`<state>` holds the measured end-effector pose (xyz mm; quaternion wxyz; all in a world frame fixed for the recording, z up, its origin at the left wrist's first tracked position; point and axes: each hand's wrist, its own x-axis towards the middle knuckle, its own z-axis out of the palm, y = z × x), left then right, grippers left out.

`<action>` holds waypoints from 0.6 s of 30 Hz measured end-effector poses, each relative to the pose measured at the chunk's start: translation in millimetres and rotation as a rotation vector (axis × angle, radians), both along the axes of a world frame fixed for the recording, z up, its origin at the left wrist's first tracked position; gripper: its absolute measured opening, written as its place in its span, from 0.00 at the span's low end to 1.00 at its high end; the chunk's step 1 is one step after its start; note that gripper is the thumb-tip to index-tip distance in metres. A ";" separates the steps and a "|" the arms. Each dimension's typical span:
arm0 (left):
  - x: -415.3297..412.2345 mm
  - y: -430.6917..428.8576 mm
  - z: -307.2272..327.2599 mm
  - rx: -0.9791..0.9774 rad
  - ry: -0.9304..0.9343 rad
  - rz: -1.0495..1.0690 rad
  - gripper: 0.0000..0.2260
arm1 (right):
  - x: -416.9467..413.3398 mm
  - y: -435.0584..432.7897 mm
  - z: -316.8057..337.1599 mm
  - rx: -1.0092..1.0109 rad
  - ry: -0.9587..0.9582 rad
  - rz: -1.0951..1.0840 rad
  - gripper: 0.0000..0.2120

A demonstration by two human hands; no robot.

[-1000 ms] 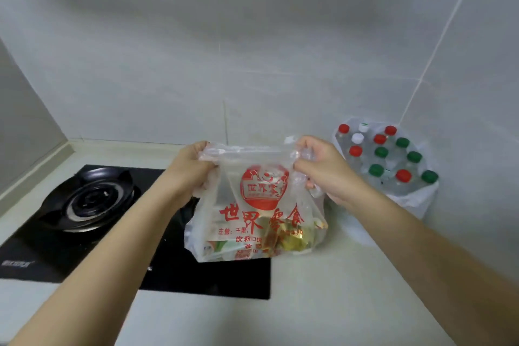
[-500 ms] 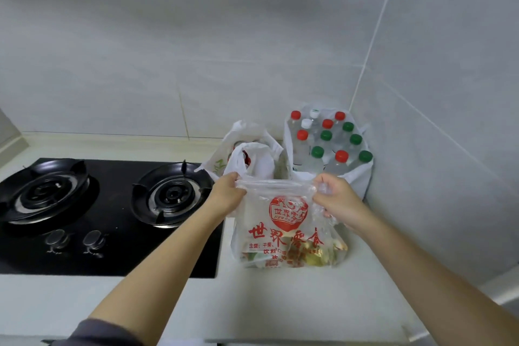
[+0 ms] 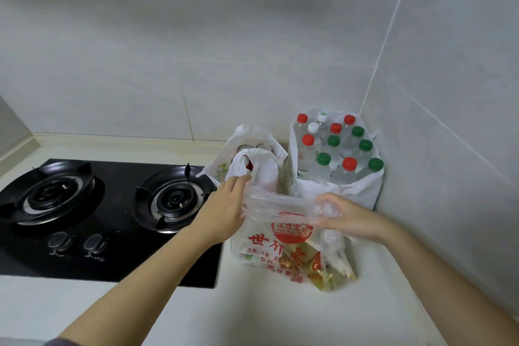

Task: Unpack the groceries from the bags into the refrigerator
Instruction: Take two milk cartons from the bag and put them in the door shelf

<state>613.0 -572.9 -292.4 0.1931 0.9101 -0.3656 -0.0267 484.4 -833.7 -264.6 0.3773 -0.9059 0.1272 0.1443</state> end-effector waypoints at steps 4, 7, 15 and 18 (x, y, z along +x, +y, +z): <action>-7.3 12.2 7.1 0.097 -0.523 -0.370 0.25 | -4.2 12.7 16.7 -0.389 -0.300 -0.040 0.25; -14.9 14.7 9.4 0.144 -0.708 -0.559 0.17 | -5.3 40.7 21.3 -0.418 -0.535 0.188 0.14; -22.4 22.9 -2.2 0.297 -0.897 -0.647 0.12 | -2.6 48.5 -22.6 -0.634 -0.261 0.337 0.13; -17.4 21.4 -13.6 0.389 -0.756 -0.624 0.15 | 3.2 41.9 -32.7 -0.810 -0.027 0.328 0.39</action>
